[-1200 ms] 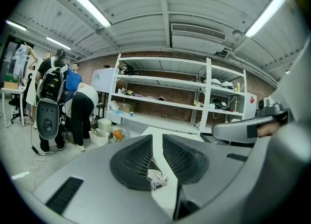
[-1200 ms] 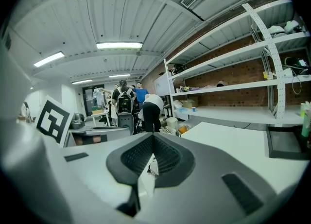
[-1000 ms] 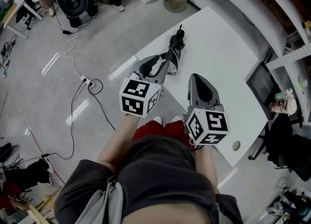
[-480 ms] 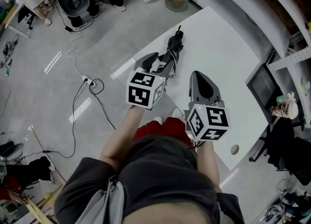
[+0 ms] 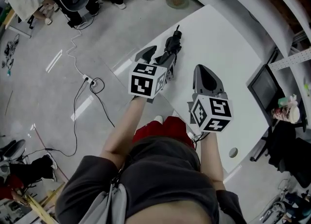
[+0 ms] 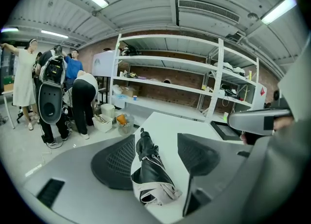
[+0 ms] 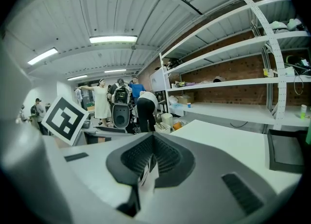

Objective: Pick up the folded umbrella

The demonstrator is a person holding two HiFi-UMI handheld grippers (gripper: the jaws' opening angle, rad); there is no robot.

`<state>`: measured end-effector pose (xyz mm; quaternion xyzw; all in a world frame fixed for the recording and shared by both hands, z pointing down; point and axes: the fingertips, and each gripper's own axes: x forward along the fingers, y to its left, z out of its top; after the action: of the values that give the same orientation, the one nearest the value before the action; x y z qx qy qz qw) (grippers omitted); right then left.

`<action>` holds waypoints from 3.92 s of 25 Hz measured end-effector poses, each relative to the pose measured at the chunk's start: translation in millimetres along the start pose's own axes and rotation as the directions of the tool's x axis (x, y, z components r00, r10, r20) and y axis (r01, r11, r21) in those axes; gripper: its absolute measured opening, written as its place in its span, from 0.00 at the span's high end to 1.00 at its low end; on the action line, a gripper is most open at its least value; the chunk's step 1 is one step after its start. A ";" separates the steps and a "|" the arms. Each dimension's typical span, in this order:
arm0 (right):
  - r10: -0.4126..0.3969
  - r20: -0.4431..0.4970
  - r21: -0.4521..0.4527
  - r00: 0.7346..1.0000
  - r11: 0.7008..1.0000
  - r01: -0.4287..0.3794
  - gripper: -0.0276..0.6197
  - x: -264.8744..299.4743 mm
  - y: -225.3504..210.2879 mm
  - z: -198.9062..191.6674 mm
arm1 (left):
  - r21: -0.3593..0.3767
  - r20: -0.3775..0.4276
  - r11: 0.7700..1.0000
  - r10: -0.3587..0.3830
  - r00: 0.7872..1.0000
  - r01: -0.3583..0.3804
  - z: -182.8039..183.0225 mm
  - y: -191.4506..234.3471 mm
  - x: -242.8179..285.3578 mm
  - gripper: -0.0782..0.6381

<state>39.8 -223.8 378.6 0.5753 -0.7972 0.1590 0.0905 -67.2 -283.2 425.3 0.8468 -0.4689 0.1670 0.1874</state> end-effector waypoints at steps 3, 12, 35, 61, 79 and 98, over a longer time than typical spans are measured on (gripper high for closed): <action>0.000 -0.013 0.000 1.000 1.000 0.000 0.93 8.4 -8.2 -2.8 | 0.001 -0.026 1.000 0.003 1.000 -0.003 -2.7 -0.1 14.4 0.50; 0.000 -0.029 -0.003 1.000 1.000 0.000 0.93 24.0 -23.7 -6.8 | 0.012 -0.137 1.000 0.020 0.990 -0.019 -28.8 -0.9 51.3 0.48; 0.041 -0.106 0.020 0.993 0.999 -0.039 0.93 60.7 -41.7 -26.5 | -0.010 -0.301 0.995 0.089 0.949 -0.097 -71.1 16.1 104.1 0.48; 0.077 -0.163 0.054 0.984 0.996 -0.069 0.93 83.8 -56.2 -43.9 | 0.015 -0.472 0.992 0.120 0.873 -0.128 -100.0 20.7 133.6 0.48; 0.059 -0.137 0.054 0.989 0.997 -0.052 0.93 63.7 -55.7 -39.4 | 0.037 -0.466 0.988 0.152 0.872 -0.152 -101.5 19.1 134.3 0.55; -0.030 -0.104 0.068 0.994 0.997 0.037 0.93 26.3 -57.1 -32.9 | 0.088 -0.264 0.994 0.079 0.961 -0.058 -63.6 -16.3 105.0 0.59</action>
<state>84.1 -251.8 426.5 0.5825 -0.7756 0.2147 0.1141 -7.1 -321.9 526.5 0.8066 -0.4615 0.3043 0.2093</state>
